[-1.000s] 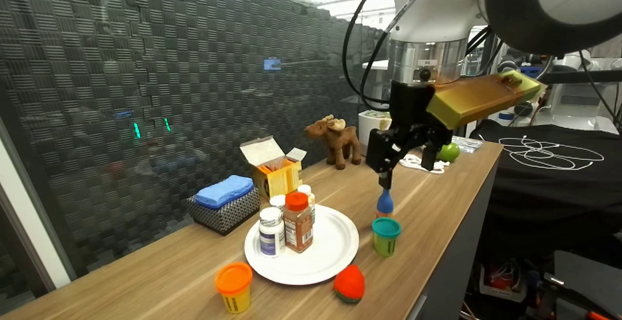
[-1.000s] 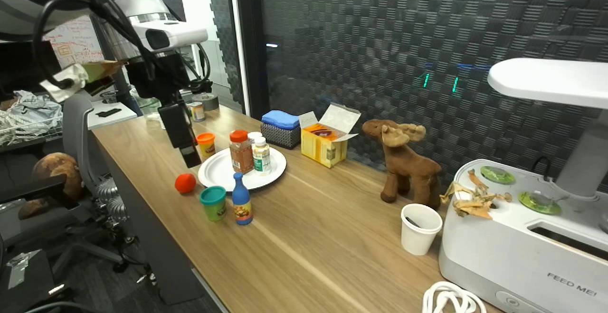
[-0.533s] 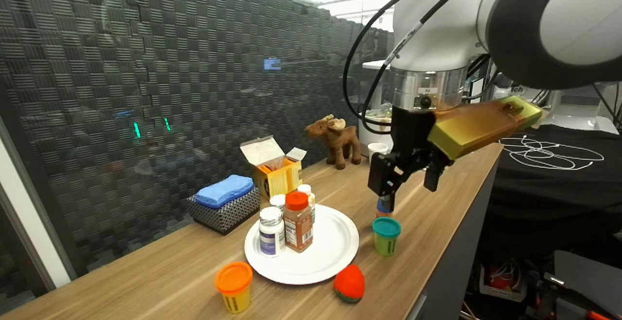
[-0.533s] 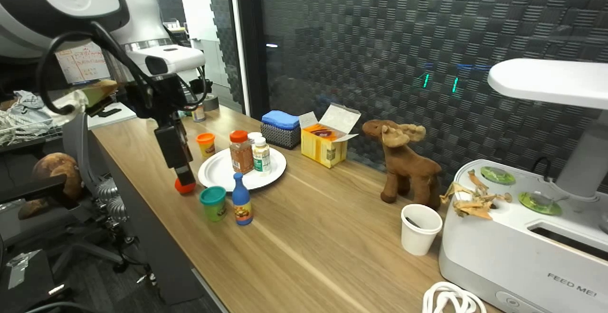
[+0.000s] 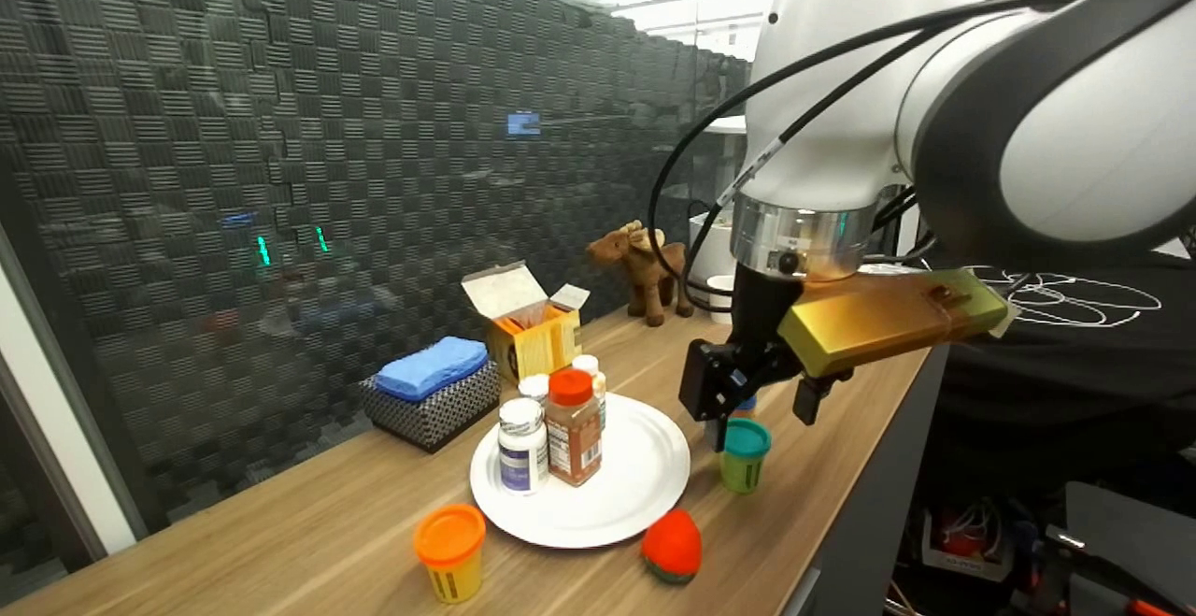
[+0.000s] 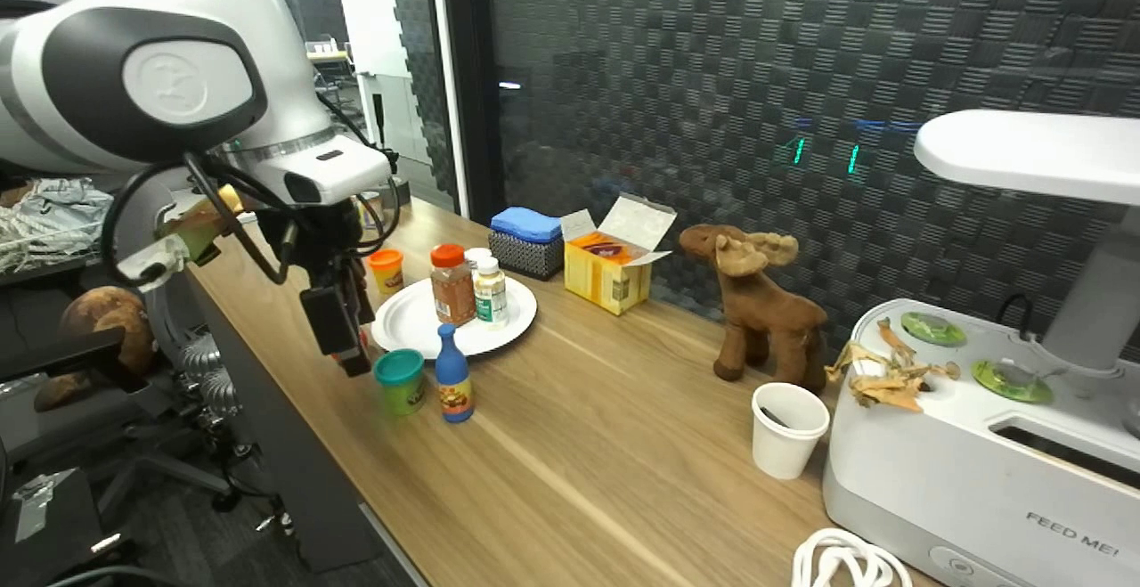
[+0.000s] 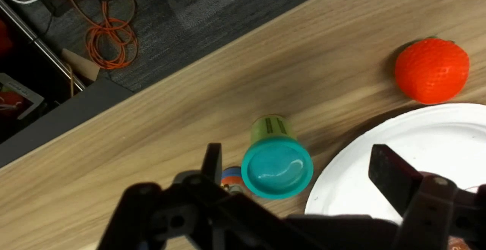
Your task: Put the bottles and the red object on the plate
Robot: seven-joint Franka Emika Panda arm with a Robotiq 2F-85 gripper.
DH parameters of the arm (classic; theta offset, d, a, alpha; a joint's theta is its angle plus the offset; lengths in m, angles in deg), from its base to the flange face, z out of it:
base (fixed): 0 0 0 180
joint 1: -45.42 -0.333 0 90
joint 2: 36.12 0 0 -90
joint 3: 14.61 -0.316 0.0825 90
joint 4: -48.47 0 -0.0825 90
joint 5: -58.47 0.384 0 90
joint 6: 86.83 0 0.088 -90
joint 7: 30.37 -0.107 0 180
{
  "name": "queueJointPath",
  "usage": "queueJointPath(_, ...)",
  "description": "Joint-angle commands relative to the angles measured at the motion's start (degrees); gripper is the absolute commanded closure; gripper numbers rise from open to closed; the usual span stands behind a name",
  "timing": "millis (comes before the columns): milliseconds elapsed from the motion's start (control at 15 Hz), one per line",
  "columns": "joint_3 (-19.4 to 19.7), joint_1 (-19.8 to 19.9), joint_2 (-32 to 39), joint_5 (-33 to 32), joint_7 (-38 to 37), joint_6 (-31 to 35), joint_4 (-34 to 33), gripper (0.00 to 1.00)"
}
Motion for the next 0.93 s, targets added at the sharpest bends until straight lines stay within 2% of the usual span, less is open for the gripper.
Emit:
queueJointPath(0, 0.4, 0.5, 3.2, -4.7, -6.6, 4.6, -0.5, 0.0)
queueJointPath(333, 2.2, 0.5, 5.8, -12.4, -15.6, 7.6, -1.7, 0.0)
queueJointPath(600, 3.5, 0.2, 7.4, -16.3, -20.0, 7.7, -2.7, 0.02)
queueJointPath(667, 3.5, 0.1, 7.6, -15.7, -19.7, 7.4, -2.7, 0.26)
queueJointPath(733, 3.6, 0.0, 7.9, -15.9, -20.0, 7.3, -2.8, 0.26)
queueJointPath(867, 3.8, -0.1, 7.9, -17.2, -21.5, 7.6, -2.9, 0.38)
